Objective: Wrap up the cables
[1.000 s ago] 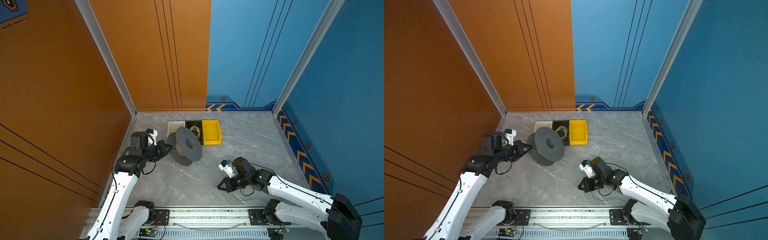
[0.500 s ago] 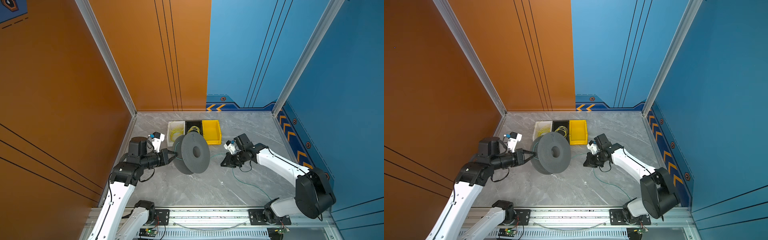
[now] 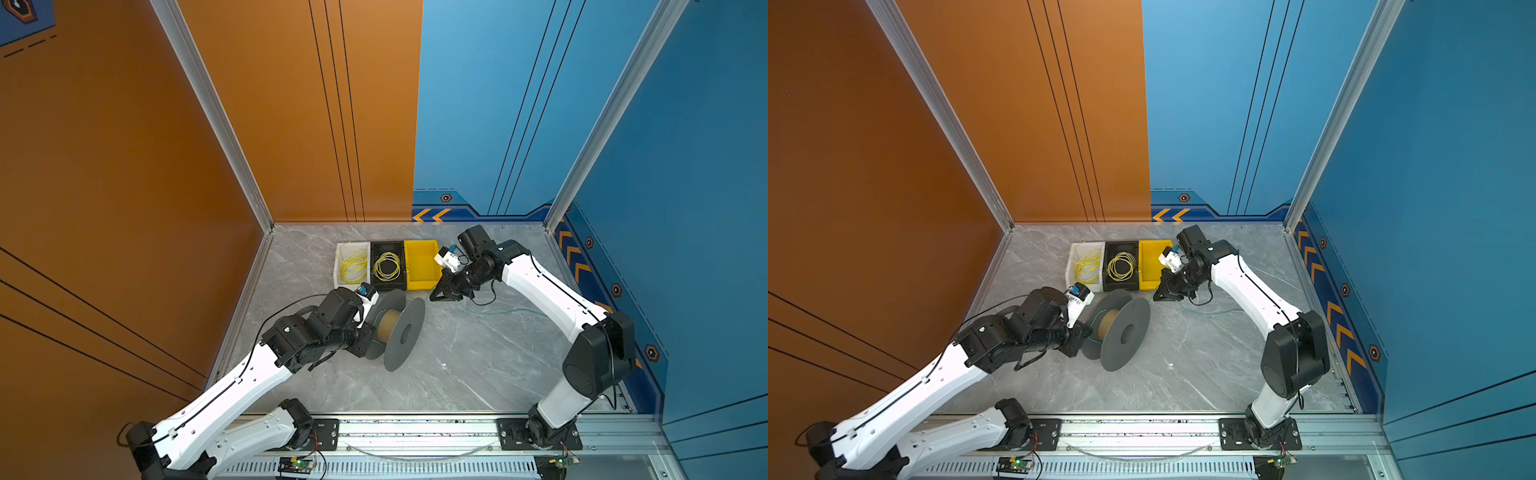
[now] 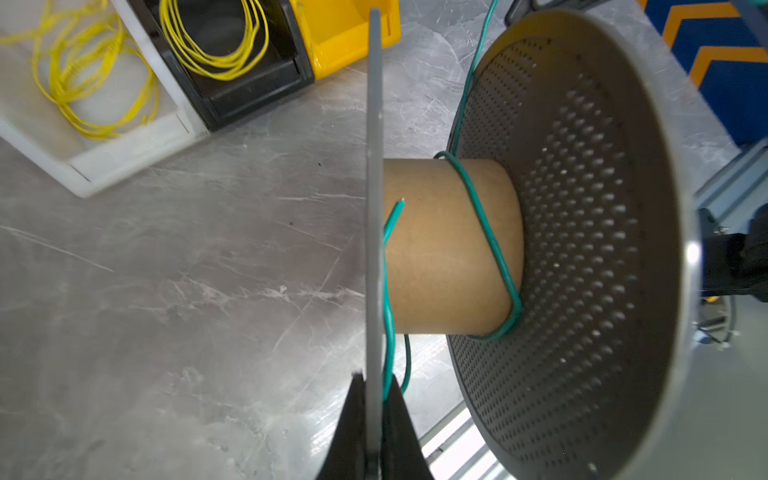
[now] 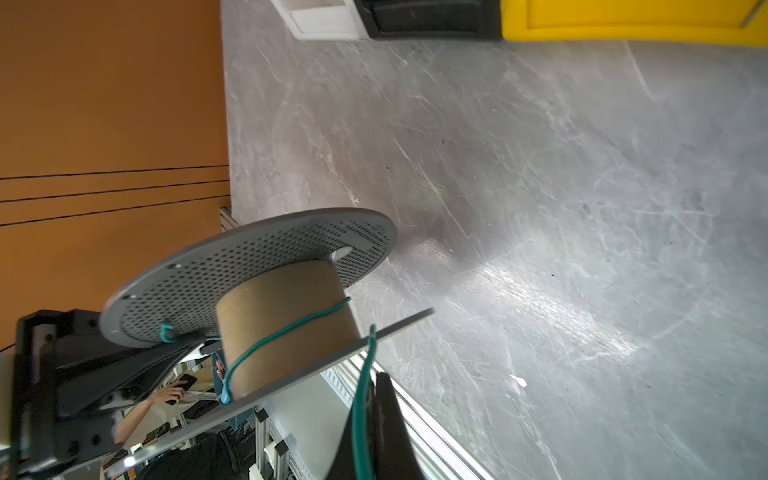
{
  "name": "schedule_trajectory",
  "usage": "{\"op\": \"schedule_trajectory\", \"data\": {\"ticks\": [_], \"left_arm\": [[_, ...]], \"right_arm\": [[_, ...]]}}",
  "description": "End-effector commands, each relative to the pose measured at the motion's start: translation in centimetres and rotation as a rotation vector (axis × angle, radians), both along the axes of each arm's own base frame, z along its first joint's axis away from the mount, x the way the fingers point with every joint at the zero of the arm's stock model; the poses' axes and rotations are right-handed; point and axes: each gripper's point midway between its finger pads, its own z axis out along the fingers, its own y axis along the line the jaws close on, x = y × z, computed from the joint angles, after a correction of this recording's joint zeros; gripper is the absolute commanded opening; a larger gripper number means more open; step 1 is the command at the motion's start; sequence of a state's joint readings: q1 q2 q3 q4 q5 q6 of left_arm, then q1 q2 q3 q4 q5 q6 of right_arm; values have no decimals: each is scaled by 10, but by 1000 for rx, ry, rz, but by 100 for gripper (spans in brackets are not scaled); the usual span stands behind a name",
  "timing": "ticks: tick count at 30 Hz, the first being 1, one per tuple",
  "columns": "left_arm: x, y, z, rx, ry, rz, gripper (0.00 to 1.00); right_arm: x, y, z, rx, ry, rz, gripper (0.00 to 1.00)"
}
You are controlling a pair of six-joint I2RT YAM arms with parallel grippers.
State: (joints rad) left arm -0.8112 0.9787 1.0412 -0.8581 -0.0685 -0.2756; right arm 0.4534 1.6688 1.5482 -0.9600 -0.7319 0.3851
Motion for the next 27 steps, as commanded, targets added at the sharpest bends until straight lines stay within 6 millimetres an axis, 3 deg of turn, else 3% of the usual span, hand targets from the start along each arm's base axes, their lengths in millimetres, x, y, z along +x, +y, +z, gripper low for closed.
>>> {"op": "schedule_trajectory", "data": {"ticks": [1,9,13,18,21,27], "left_arm": [[10,17,5,217,-127,14,0],[27,-2,8,334,-197,40,0],[44,-2,18,309,-208,171,0],[61,-11,32,203,-206,320,0],[69,-12,34,193,-211,378,0],[74,2,42,201,-257,438,0]], "right_arm": [[-9,14,32,89,42,23,0],[-21,51,80,240,58,74,0],[-36,71,103,301,38,111,0],[-64,88,101,271,-6,147,0],[-83,98,93,268,-26,170,5],[-91,78,69,170,-94,125,22]]}}
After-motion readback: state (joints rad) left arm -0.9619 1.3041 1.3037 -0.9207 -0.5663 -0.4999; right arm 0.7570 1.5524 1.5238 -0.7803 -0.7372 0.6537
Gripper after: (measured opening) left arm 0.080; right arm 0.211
